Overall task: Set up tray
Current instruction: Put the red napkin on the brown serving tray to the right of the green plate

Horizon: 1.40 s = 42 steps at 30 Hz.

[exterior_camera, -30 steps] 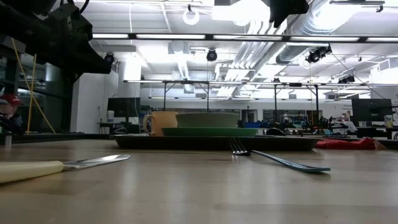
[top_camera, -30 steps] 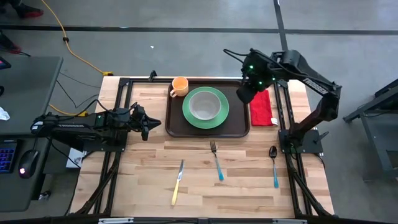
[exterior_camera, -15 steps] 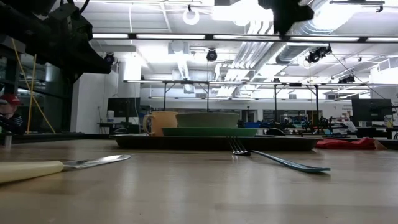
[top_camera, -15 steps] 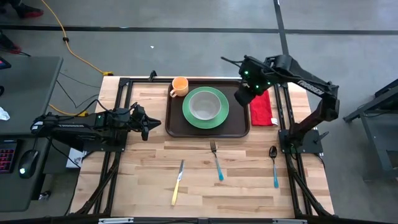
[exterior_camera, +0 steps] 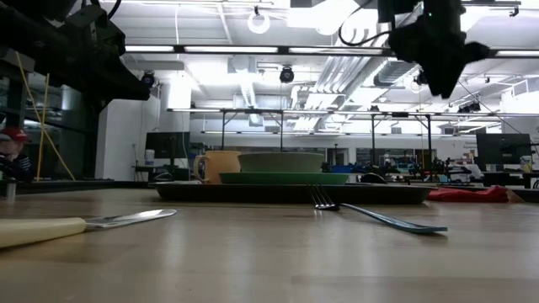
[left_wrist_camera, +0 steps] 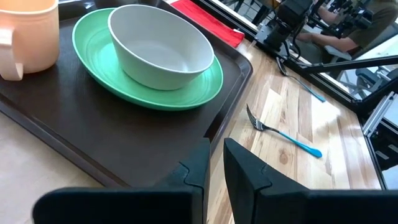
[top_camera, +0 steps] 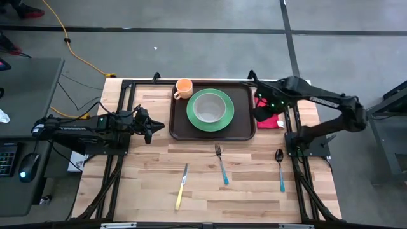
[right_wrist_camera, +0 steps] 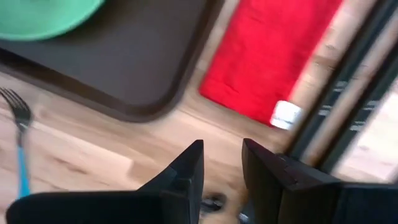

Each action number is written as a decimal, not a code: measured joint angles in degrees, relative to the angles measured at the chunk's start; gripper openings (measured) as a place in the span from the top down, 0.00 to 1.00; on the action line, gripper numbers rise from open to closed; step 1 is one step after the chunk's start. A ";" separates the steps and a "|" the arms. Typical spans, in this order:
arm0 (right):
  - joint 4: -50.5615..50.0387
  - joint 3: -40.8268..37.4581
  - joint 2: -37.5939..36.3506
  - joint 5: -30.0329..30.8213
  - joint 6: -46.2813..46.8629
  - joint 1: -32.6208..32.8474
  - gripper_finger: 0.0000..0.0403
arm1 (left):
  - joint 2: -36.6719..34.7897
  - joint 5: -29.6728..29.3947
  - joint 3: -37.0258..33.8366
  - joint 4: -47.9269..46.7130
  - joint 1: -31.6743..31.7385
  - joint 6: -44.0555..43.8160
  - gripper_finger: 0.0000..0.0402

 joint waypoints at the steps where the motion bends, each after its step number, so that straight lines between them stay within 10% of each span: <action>1: 2.19 -1.70 -1.17 -0.16 0.90 0.00 0.78 | 0.01 0.00 0.00 0.00 0.00 0.00 0.81; 23: 21.49 -15.51 -4.01 -0.62 -2.58 -11.08 0.87 | 0.00 0.11 0.00 0.09 0.00 -1.49 0.81; 42: 16.96 -15.48 7.28 3.54 -10.55 -21.89 0.87 | -0.01 0.09 0.00 0.46 0.00 -1.95 0.81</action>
